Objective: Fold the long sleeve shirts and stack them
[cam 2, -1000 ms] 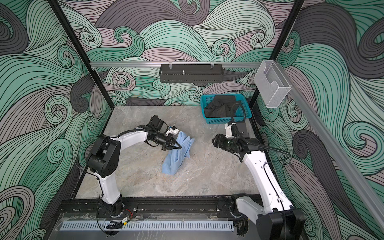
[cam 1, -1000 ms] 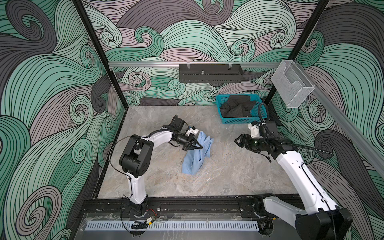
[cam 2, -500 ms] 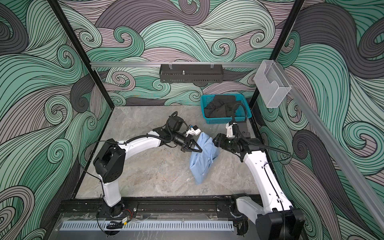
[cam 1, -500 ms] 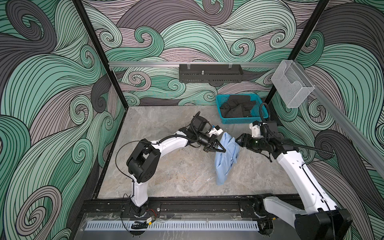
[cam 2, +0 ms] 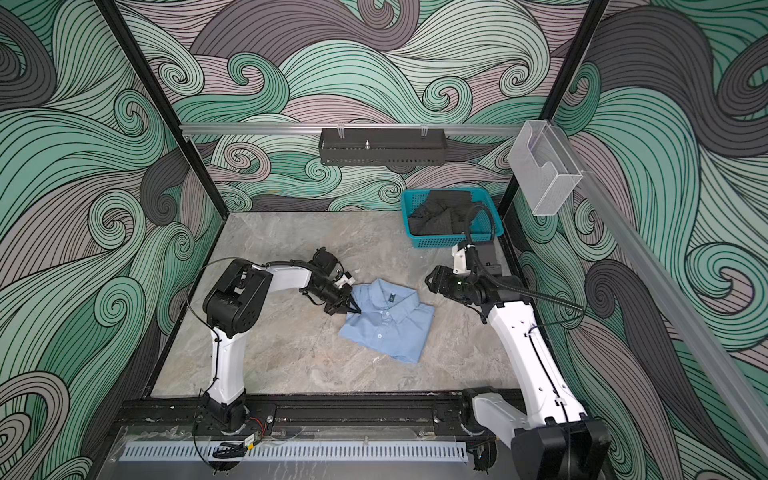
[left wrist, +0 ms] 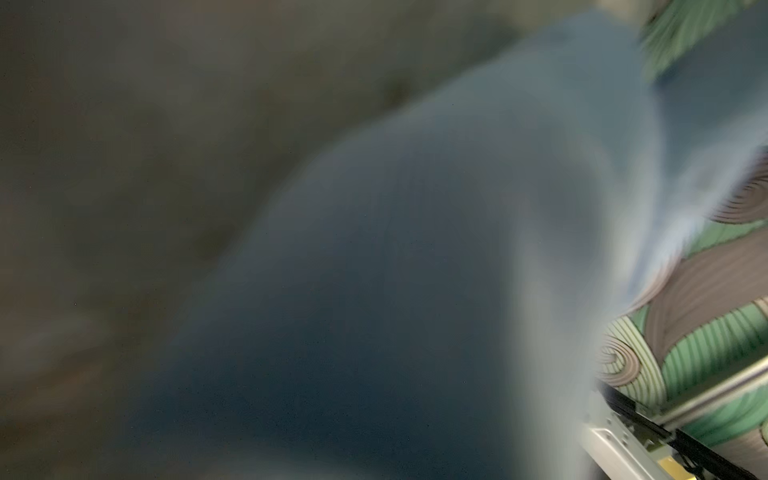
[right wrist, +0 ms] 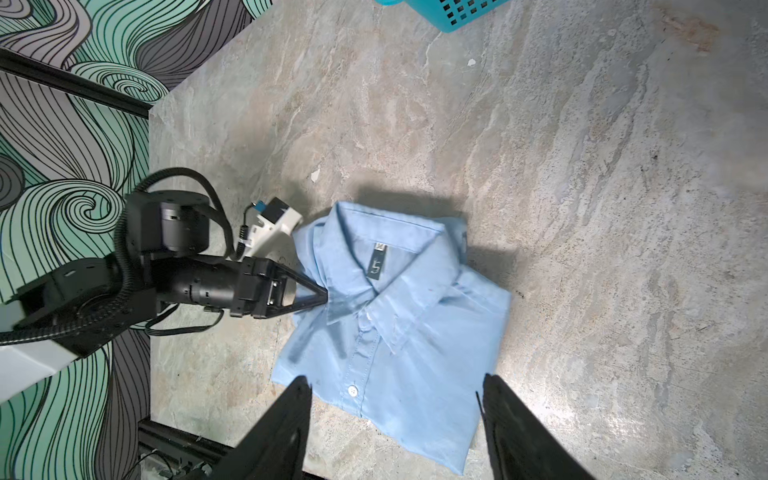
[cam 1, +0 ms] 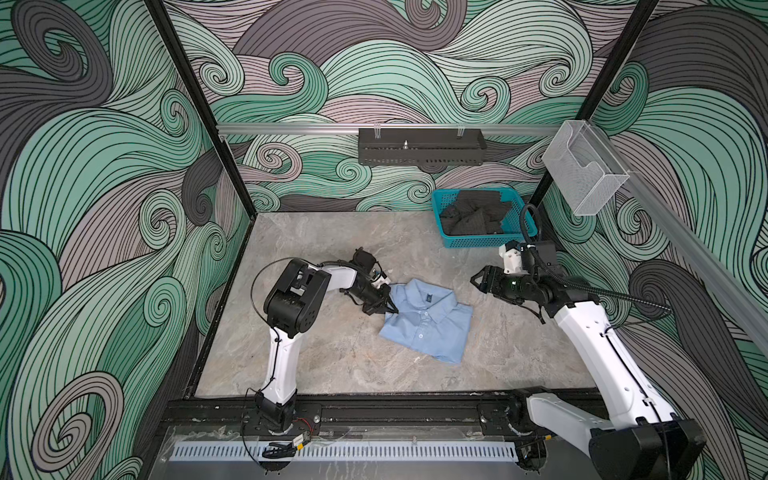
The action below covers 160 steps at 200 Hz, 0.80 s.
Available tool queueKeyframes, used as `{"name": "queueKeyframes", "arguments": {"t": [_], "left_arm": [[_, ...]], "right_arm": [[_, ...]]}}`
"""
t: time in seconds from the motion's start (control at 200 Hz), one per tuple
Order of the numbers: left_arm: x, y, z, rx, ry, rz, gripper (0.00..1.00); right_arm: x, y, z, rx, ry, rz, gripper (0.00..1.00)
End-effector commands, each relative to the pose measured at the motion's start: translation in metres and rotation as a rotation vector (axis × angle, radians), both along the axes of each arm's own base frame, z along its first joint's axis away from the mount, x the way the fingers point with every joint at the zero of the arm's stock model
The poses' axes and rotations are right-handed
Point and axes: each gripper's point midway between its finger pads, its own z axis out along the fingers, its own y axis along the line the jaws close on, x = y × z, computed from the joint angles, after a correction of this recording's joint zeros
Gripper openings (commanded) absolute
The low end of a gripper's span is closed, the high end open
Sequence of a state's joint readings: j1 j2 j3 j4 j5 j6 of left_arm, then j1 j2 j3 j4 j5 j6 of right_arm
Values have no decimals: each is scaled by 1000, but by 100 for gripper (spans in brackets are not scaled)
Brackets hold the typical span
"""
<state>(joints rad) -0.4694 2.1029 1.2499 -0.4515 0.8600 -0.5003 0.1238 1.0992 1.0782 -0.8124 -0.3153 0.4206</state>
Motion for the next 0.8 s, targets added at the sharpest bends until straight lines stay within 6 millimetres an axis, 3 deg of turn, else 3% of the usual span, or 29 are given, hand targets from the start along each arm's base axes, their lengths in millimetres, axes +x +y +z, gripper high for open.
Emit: {"name": "queueKeyframes", "arguments": {"t": [0.0, 0.04, 0.14, 0.215, 0.28, 0.395, 0.501, 0.581, 0.796], "left_arm": [[1, 27, -7, 153, -68, -4, 0], [2, 35, -7, 177, -74, 8, 0], [3, 44, 4, 201, -111, 26, 27], [5, 46, 24, 187, -161, 43, 46], [7, 47, 48, 166, -222, 61, 54], [5, 51, 90, 136, -318, 75, 56], [2, 47, 106, 110, -341, 66, 56], [3, 36, 105, 94, -337, 44, 56], [28, 18, 69, 137, -303, 15, 52]], "right_arm": [[-9, 1, -14, 14, 55, -4, 66], [-12, 2, -24, 26, 87, -4, 66], [-22, 3, -56, 35, 176, -13, 66], [-26, 6, -75, 54, 224, -14, 66], [-28, 9, -88, 70, 254, -12, 66], [-28, 15, -109, 89, 309, -4, 66], [-26, 21, -130, 108, 366, 7, 65], [-21, 24, -143, 116, 383, 8, 63], [-9, 25, -166, 111, 421, 8, 53]]}}
